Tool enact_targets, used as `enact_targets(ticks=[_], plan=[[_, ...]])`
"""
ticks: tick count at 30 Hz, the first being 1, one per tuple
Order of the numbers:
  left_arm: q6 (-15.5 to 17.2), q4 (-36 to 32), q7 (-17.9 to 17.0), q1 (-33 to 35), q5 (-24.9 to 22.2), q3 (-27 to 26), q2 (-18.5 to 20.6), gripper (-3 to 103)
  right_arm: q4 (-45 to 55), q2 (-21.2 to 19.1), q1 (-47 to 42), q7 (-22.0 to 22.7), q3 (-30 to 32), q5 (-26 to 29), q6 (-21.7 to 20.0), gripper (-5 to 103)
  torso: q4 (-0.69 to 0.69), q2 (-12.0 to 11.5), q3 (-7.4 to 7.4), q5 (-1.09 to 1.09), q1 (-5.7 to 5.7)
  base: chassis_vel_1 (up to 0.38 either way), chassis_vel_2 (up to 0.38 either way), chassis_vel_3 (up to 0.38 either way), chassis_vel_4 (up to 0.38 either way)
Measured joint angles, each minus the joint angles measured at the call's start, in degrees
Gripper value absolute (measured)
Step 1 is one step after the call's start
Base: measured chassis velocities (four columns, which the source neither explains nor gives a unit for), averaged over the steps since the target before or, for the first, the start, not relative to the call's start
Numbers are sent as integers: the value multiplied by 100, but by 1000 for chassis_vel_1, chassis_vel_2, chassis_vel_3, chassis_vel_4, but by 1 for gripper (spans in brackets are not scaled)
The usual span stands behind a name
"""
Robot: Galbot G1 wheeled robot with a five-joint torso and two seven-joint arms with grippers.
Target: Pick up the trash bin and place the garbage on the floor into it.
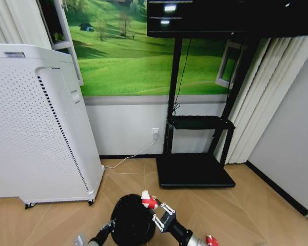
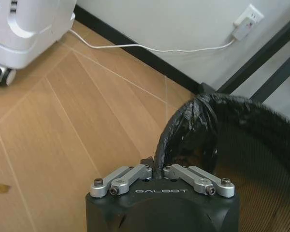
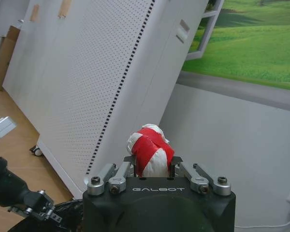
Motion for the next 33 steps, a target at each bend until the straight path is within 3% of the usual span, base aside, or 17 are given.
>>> enact_targets(ticks=[2,13,19,23,26,27,31,33], plan=[[-44,-191,-239,29,411,93,-80,4,-78,-38,66,-40,-117,-24,21,32,0,0,0,0,0,0,0,0,0],[-95,-414,-361,25,729,114,-82,4,-212,-48,133,-67,-251,-83,44,32,0,0,0,0,0,0,0,0,0],[-56,-946,11,246,935,108,21,4,-577,58,271,-123,-528,-299,93,32,0,0,0,0,0,0,0,0,0],[-25,-1067,30,328,848,120,-20,4,-780,150,251,-127,-589,-470,147,30,0,0,0,0,0,0,0,0,0],[-21,-1111,30,365,750,79,1,4,-819,167,226,-124,-593,-489,148,41,-1,0,0,0,0,0,0,0,0],[-19,-1124,28,372,701,63,17,4,-819,180,224,-121,-589,-491,148,52,0,0,0,0,0,0,0,0,0],[15,-1149,-23,397,554,52,27,4,-816,203,212,-107,-564,-491,146,63,0,0,0,0,0,0,0,0,0],[29,-1151,-59,417,509,53,0,4,-802,210,195,-95,-531,-483,146,74,0,0,0,0,0,0,0,0,0]])
